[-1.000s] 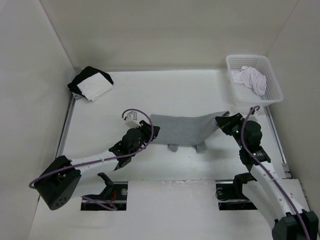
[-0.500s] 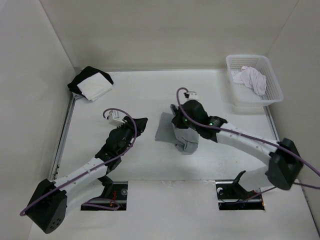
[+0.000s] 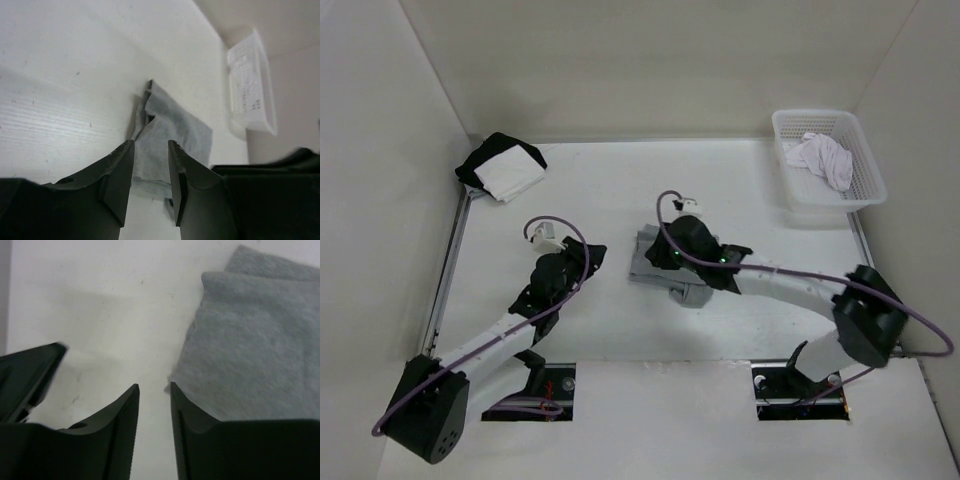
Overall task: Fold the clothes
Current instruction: Fold the tank top
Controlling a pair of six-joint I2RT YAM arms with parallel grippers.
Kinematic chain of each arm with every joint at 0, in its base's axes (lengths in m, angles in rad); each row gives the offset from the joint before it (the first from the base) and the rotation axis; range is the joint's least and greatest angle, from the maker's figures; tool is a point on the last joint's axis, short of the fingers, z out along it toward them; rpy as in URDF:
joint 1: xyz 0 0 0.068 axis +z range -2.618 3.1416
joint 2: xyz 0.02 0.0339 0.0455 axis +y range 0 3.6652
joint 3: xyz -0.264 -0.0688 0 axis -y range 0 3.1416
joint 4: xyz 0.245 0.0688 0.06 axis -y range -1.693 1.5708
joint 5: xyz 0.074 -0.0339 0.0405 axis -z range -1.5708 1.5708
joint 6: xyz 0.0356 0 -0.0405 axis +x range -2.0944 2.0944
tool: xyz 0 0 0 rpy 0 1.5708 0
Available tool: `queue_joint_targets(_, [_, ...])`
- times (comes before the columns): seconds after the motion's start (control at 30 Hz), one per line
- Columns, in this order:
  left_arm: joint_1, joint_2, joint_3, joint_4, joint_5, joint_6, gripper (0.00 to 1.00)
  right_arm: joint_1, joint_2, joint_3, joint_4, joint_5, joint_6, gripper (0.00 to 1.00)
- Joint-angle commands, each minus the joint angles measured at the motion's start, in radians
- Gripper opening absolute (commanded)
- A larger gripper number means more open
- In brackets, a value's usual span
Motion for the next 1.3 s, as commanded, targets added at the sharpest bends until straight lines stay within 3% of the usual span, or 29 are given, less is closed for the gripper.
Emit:
queue_joint_targets(0.0, [-0.035, 0.085, 0.057, 0.029, 0.046, 0.055, 0.32, -0.017, -0.236, -0.184, 0.144, 0.064, 0.021, 0.24])
queue_joint_targets(0.07, [-0.041, 0.124, 0.067, 0.020, 0.038, 0.089, 0.33, -0.053, -0.379, -0.328, 0.175, 0.095, 0.019, 0.08])
queue_joint_targets(0.13, [-0.034, 0.151, 0.068, 0.010, 0.041, 0.123, 0.35, -0.095, -0.526, -0.474, 0.206, 0.118, 0.019, 0.03])
queue_joint_targets(0.23, [-0.024, 0.185, 0.067, -0.003, 0.047, 0.152, 0.41, -0.178, -0.738, -0.664, 0.224, 0.150, 0.044, 0.02])
queue_joint_targets(0.3, [-0.031, 0.214, 0.073, -0.003, 0.055, 0.170, 0.43, -0.252, -0.839, -0.752, 0.230, 0.141, 0.067, 0.07])
queue_joint_targets(0.4, [-0.044, 0.251, 0.091, 0.012, 0.078, 0.186, 0.45, -0.356, -0.877, -0.792, 0.247, 0.076, 0.076, 0.15])
queue_joint_targets(0.5, [-0.075, 0.279, 0.132, 0.055, 0.096, 0.207, 0.44, -0.402, -0.751, -0.698, 0.316, -0.067, 0.013, 0.14])
queue_joint_targets(0.67, [-0.158, 0.383, 0.234, 0.082, 0.076, 0.227, 0.33, -0.338, -0.365, -0.429, 0.345, -0.227, -0.041, 0.02])
queue_joint_targets(0.93, [-0.176, 0.567, 0.222, 0.089, 0.037, 0.215, 0.29, -0.237, 0.069, -0.112, 0.375, -0.316, -0.054, 0.07])
queue_joint_targets(1.27, [-0.213, 0.619, 0.179, 0.137, 0.090, 0.172, 0.20, -0.228, 0.300, 0.039, 0.391, -0.345, -0.015, 0.07])
